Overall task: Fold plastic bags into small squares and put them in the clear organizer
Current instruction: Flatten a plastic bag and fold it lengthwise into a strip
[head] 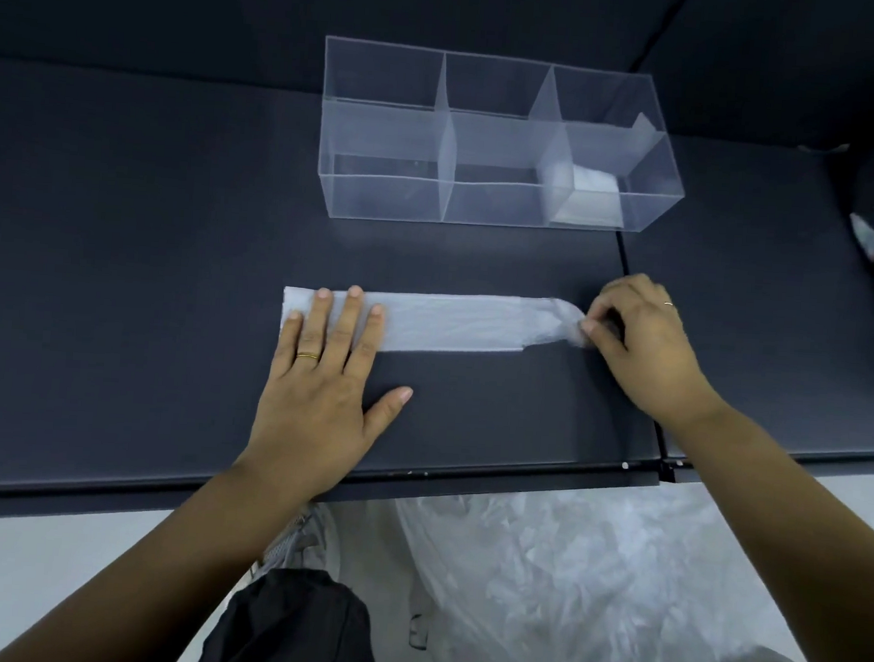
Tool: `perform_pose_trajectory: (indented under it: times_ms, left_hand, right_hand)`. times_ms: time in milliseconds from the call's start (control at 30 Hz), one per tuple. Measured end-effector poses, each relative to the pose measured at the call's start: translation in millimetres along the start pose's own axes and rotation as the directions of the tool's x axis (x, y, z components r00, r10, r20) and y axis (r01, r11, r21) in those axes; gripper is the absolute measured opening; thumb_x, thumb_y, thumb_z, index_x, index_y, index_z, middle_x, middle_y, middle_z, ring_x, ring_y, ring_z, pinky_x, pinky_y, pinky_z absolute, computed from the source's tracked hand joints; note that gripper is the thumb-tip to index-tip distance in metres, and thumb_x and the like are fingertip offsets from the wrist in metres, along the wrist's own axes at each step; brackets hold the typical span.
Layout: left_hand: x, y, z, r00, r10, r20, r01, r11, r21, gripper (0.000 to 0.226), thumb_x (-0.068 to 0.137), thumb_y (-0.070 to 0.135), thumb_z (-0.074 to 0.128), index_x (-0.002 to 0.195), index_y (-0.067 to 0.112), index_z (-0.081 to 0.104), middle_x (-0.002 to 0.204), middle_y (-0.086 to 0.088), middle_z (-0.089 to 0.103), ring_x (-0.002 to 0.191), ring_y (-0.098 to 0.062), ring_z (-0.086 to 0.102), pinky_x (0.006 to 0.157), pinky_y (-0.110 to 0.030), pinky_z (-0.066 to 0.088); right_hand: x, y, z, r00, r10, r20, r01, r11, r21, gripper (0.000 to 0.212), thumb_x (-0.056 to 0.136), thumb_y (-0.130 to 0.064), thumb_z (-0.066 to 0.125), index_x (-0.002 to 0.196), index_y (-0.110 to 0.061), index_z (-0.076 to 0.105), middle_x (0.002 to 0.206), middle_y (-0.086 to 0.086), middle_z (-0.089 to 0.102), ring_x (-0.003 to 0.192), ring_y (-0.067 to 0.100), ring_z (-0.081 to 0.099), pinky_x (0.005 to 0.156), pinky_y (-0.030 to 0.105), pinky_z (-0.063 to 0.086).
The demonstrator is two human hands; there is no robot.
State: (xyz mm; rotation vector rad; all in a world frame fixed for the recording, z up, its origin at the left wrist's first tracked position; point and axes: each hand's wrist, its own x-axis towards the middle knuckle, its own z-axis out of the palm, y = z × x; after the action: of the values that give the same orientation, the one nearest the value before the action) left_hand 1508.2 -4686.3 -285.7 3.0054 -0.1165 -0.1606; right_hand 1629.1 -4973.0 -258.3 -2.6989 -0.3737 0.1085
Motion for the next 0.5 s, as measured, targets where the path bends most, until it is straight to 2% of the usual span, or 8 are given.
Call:
perform_pose_trajectory:
  times_ms: [100, 167, 233, 367, 433, 500]
  left_hand:
    - [4, -10, 1, 0.999, 0.045, -0.01, -0.046, 0.999, -0.016, 0.08, 0.092, 0.063, 0.013, 0.153, 0.012, 0.017, 0.16, -0.011, 0.013, 0.148, -0.03, 0.006, 0.119, -0.05, 0.011]
    - [10, -22, -1, 0.995, 0.097, -0.009, -0.097, 0.995, -0.036, 0.081, 0.091, 0.066, 0.012, 0.153, 0.014, 0.015, 0.161, -0.006, 0.01, 0.149, -0.024, 0.003, 0.12, -0.045, 0.005]
    - [19, -35, -6, 0.987, 0.158, 0.001, -0.158, 0.986, -0.053, 0.083, 0.09, 0.068, 0.012, 0.153, 0.015, 0.016, 0.161, -0.002, 0.01, 0.149, -0.02, 0.0, 0.12, -0.042, 0.0]
    - [28, -20, -21, 0.969, 0.249, 0.007, -0.246, 0.96, -0.135, 0.096, 0.081, 0.077, 0.024, 0.153, 0.013, 0.016, 0.161, -0.002, 0.008, 0.148, -0.017, -0.004, 0.12, -0.038, -0.005]
    - [22, 20, -22, 0.945, 0.326, 0.007, -0.312, 0.911, -0.269, 0.103, 0.077, 0.079, 0.034, 0.153, 0.014, 0.008, 0.161, -0.001, 0.002, 0.148, -0.014, -0.009, 0.119, -0.031, -0.008]
    - [13, 67, -20, 0.918, 0.397, -0.021, -0.368, 0.828, -0.423, 0.104, 0.08, 0.072, 0.047, 0.153, 0.016, -0.001, 0.161, 0.001, -0.003, 0.147, -0.009, -0.011, 0.118, -0.025, -0.009]
  right_hand:
    - [-12, -3, -10, 0.991, 0.117, 0.07, -0.133, 0.941, 0.31, 0.02, 0.094, -0.014, 0.057, 0.082, -0.027, 0.049, 0.07, -0.005, 0.062, 0.069, 0.008, 0.059, 0.066, 0.015, 0.045]
    - [-22, -5, -17, 0.966, 0.191, 0.175, -0.254, 0.833, 0.492, 0.019, 0.093, -0.009, 0.058, 0.083, -0.022, 0.049, 0.059, -0.002, 0.063, 0.056, 0.005, 0.058, 0.057, 0.014, 0.046]
    - [-35, -5, -25, 0.932, 0.24, 0.272, -0.358, 0.717, 0.597, 0.017, 0.091, -0.003, 0.061, 0.087, -0.015, 0.05, 0.055, -0.002, 0.061, 0.051, 0.006, 0.056, 0.052, 0.015, 0.045]
    - [-62, -14, -45, 0.84, 0.332, 0.43, -0.543, 0.535, 0.647, 0.017, 0.086, -0.001, 0.065, 0.099, -0.005, 0.056, 0.058, 0.001, 0.058, 0.051, 0.01, 0.052, 0.052, 0.021, 0.044]
    - [-74, -27, -55, 0.804, 0.356, 0.477, -0.595, 0.503, 0.627, 0.019, 0.085, -0.003, 0.066, 0.102, -0.002, 0.057, 0.062, 0.004, 0.061, 0.051, 0.011, 0.054, 0.051, 0.021, 0.045]
    - [-83, -44, -63, 0.81, 0.34, 0.477, -0.585, 0.511, 0.63, 0.018, 0.085, -0.005, 0.065, 0.101, -0.002, 0.058, 0.068, 0.009, 0.068, 0.054, 0.014, 0.06, 0.051, 0.02, 0.046]
